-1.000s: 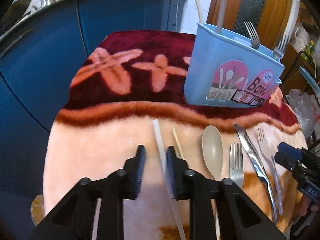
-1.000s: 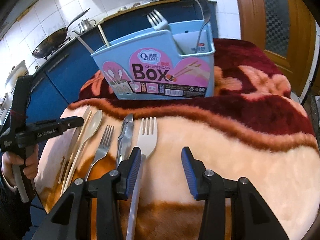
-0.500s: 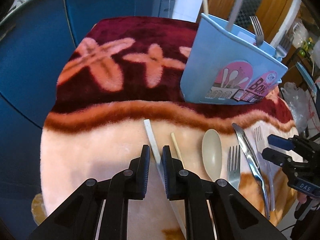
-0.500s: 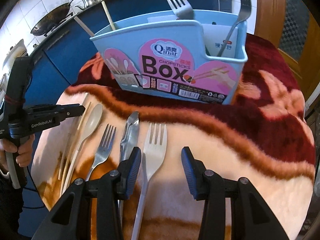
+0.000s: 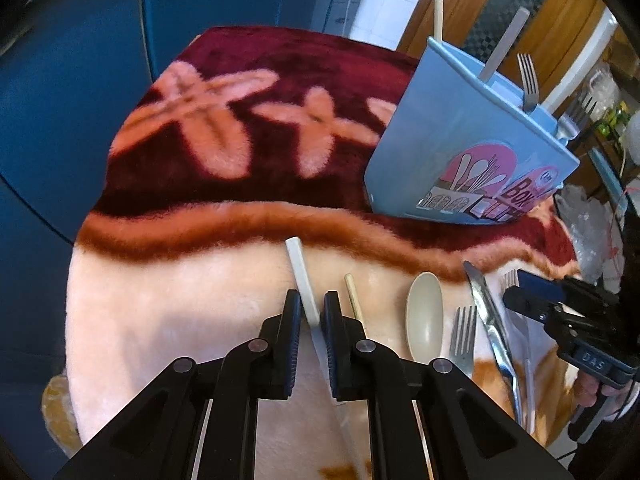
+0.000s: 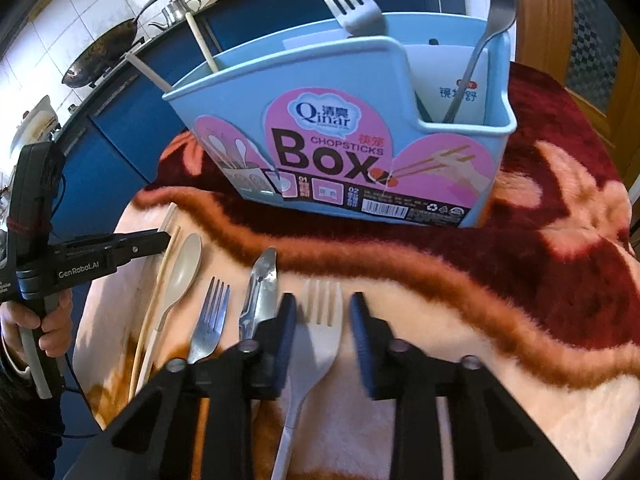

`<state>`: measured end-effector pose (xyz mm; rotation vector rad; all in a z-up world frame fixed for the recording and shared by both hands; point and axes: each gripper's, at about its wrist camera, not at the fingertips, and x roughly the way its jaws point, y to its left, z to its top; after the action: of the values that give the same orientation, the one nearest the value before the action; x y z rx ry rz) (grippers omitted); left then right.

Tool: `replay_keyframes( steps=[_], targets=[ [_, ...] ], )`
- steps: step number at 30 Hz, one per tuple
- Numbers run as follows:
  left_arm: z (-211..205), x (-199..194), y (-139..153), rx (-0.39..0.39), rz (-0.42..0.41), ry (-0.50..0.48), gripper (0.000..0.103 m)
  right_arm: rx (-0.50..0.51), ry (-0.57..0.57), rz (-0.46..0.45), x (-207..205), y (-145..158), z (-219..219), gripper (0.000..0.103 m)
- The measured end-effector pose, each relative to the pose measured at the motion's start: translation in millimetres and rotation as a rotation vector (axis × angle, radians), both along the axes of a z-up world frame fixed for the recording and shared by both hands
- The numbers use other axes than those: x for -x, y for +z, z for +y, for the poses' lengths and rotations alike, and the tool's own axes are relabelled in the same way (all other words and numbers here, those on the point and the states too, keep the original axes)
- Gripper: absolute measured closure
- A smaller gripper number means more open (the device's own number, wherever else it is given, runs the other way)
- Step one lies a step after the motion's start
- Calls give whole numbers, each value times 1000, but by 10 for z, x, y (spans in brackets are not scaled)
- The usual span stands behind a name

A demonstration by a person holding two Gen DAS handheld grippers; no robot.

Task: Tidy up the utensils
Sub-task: 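Lift the white chopstick and white plastic fork and carry both over the holder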

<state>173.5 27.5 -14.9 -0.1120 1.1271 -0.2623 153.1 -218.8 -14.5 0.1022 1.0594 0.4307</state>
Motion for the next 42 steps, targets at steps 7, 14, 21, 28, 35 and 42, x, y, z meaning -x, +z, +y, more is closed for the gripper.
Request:
replay_keyframes(
  steps=[7, 14, 21, 28, 35, 42],
  targets=[
    [69, 200, 133, 67, -73, 14, 97, -108, -13, -35, 60, 70, -114, 99],
    [-62, 496, 457, 50, -255, -13, 97, -88, -33, -197, 366, 309, -112, 99],
    [-222, 711, 859, 30, -422, -25, 97, 13, -100, -438, 732, 687, -157, 99],
    [-306, 775, 1115, 34, -516, -6, 97, 58, -180, -629, 979, 1076, -294, 99],
    [-469, 728, 1364, 95, -618, 1, 97, 48, -232, -732, 1025, 1333, -388, 99],
    [-544, 490, 1586, 149, -770, 63, 97, 38, -249, -778, 832, 1437, -437, 99]
  ],
)
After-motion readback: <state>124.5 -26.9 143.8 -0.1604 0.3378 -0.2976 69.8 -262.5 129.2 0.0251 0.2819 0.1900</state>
